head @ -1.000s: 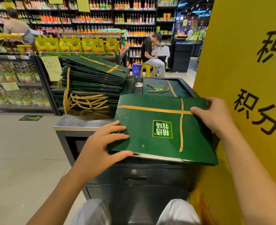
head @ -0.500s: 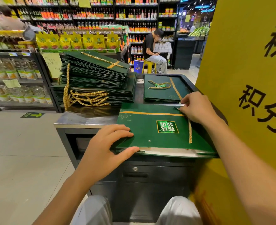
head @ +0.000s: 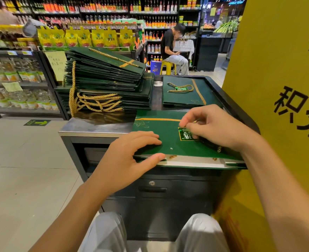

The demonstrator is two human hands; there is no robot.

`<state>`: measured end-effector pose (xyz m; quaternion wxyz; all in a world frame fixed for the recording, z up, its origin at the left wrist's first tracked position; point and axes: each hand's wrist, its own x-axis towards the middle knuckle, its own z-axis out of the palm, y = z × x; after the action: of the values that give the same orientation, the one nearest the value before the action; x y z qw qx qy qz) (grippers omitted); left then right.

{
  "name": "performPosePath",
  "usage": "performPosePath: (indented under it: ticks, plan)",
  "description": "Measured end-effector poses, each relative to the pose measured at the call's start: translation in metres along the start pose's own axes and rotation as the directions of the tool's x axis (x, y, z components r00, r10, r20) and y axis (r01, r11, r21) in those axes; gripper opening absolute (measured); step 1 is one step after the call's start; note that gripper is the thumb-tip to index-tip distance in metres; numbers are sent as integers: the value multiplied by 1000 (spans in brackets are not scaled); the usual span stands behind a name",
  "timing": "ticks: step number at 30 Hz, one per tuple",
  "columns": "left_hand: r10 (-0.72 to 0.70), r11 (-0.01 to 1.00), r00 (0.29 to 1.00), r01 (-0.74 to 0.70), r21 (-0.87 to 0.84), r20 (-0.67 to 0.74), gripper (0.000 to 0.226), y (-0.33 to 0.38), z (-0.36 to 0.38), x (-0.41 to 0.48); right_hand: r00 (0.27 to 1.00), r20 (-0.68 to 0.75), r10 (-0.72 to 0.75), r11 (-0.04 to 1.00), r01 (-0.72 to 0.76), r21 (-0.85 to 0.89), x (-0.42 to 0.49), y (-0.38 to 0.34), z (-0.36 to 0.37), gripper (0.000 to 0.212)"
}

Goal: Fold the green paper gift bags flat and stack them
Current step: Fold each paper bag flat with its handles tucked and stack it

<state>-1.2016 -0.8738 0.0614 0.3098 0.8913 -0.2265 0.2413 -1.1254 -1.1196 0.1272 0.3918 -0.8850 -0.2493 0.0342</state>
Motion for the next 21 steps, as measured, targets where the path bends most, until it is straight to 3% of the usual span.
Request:
performPosePath:
  ticks: [3, 9, 21]
  plan:
    - [0, 1000, 1000, 0, -11, 3, 40, 1, 0, 2, 994, 91, -59, 998, 57, 25, -8, -7, -1, 12]
    - [-16, 998, 1000, 15, -55, -7, 37, 2, 0, 4, 978, 136, -157, 988, 154, 32, -14, -16, 0, 9]
    - [-88, 989, 994, 79, -124, -71, 26, 5, 5, 4, 971, 157, -178, 938, 216, -271, -13, -32, 11, 17]
